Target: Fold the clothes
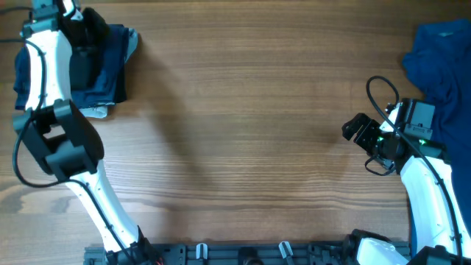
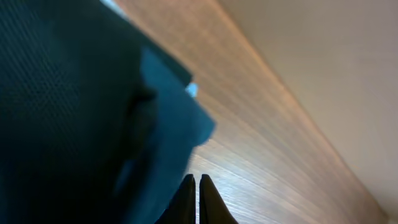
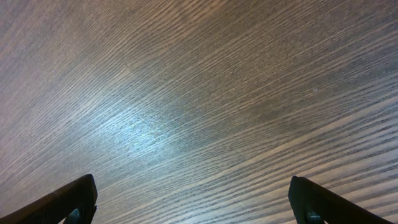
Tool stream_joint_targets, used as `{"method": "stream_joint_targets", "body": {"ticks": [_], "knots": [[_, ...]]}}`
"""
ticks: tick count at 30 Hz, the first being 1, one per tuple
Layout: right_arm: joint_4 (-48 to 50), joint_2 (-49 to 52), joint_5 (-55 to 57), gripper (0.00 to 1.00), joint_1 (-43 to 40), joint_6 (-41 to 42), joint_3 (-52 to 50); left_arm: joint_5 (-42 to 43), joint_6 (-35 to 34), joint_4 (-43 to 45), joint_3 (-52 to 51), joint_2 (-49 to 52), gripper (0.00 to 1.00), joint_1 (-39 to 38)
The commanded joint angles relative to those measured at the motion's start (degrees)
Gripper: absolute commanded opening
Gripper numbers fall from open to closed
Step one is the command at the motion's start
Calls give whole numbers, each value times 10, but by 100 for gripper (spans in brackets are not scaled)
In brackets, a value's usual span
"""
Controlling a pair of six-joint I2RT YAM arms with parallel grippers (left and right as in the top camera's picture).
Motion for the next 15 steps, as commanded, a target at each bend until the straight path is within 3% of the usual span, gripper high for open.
{"method": "stream_joint_targets", "body": {"ticks": [1,6,7,8,9,10,11,15], "knots": [[2,-4,10,100,-2,-8,7,18,5,0,-2,16,4,1],[2,-4,10,99,-2,-7,7,83,0,11,-1,-55,6,-29],[2,-4,10,100,-2,-7,7,83,0,20,-1,-71,15,-41],[2,-4,10,100,-2,-7,7,83,0,26,-1,-82,33,-50],[2,-4,10,100,-2,-7,7,83,0,37,-1,-97,56,-69],[2,-4,10,100,-2,-7,7,83,1,43,-1,-101,93,-80],[2,-4,10,99,-2,-7,7,83,0,43,-1,-101,100,-88],[2,-4,10,99,-2,-7,7,82,1,42,-2,-99,100,-120]]}}
